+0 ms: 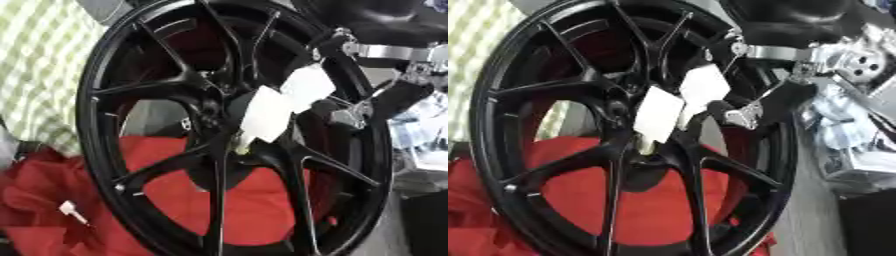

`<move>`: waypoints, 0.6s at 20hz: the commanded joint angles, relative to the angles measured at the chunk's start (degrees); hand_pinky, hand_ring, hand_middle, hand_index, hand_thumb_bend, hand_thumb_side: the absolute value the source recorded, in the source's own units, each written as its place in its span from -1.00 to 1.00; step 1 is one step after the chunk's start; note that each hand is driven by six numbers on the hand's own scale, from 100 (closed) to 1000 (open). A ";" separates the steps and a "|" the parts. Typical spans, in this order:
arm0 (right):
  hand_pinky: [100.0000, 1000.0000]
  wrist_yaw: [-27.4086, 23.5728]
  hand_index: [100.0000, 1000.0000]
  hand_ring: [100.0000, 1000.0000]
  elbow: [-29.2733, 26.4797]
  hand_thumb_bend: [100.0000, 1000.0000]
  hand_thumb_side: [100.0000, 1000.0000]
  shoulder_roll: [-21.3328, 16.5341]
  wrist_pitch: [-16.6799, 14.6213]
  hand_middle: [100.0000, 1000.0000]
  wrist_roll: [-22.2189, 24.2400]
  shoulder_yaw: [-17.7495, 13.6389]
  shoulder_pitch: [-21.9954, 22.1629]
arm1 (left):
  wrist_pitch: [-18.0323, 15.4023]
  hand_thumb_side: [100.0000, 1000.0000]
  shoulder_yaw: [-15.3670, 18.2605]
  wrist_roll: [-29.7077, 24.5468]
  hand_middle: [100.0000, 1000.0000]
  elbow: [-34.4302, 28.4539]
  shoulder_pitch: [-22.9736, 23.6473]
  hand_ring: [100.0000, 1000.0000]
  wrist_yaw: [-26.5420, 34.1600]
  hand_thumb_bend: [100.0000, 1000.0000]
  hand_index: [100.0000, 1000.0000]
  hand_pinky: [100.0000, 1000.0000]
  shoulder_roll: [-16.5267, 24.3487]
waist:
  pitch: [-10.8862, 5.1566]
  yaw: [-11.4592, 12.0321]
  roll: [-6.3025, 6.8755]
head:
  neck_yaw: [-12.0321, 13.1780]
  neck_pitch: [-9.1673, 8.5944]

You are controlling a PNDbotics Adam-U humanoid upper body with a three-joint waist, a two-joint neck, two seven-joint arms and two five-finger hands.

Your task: Pull the pin out of the wheel hub.

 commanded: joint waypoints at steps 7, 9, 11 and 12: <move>0.59 -5.37 -0.18 0.05 -1.67 -1.00 -0.70 -2.99 2.84 -0.56 -2.53 -1.26 0.98 | -0.05 0.45 0.66 0.06 0.23 -1.19 -0.52 0.29 -0.12 -1.00 0.55 0.14 0.58 | -1.24 -0.03 0.59 | -0.32 -0.84; 0.58 -6.36 -0.20 0.03 -1.58 -1.00 -0.67 -3.09 3.62 -0.58 -2.31 -1.31 1.07 | 0.03 0.44 0.69 0.03 0.23 -1.19 -0.47 0.30 -0.15 -1.00 0.55 0.14 0.53 | -1.34 -0.04 0.59 | -0.36 -0.86; 0.57 -7.17 -0.21 -0.01 -1.45 -1.00 -0.60 -3.26 4.52 -0.61 -2.35 -1.60 1.14 | 0.03 0.44 0.77 0.04 0.23 -1.19 -0.41 0.30 -0.17 -1.00 0.55 0.14 0.53 | -1.47 -0.03 0.59 | -0.33 -0.87; 0.57 -7.56 -0.22 -0.01 -1.35 -1.00 -0.60 -3.36 5.14 -0.62 -2.48 -1.79 1.14 | 0.01 0.44 0.80 0.05 0.23 -1.19 -0.39 0.30 -0.18 -1.00 0.55 0.14 0.55 | -1.54 -0.03 0.59 | -0.31 -0.87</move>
